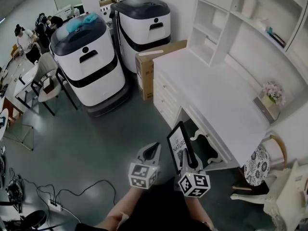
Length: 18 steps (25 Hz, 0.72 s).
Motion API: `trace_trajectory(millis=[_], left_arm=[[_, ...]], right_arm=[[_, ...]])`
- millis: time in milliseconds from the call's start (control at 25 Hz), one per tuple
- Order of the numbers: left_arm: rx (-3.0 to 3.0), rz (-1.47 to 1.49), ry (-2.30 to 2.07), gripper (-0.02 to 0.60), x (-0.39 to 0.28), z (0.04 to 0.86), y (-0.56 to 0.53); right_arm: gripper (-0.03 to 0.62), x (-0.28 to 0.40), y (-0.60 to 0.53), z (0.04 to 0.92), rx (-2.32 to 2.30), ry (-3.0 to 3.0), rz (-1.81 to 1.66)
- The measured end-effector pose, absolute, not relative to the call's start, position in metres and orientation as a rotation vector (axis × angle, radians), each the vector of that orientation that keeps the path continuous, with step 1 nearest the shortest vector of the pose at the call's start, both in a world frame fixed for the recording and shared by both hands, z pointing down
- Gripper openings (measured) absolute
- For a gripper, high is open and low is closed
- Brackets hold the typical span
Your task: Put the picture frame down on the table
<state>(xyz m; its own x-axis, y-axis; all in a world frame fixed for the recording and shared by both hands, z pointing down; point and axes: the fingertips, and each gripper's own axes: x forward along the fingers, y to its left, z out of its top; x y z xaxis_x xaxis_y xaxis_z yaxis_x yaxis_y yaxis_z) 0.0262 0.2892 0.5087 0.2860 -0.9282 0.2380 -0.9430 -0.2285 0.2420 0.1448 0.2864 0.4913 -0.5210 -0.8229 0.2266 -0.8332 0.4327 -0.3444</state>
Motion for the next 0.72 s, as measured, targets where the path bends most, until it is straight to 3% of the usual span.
trace_trajectory(millis=[720], left_arm=[[2.203,0.077,-1.720,0.012,0.0204,0.5127,0.2932]], right_arm=[[0.014,0.1448,0.2812,0.4940,1.527,-2.639,0.674]])
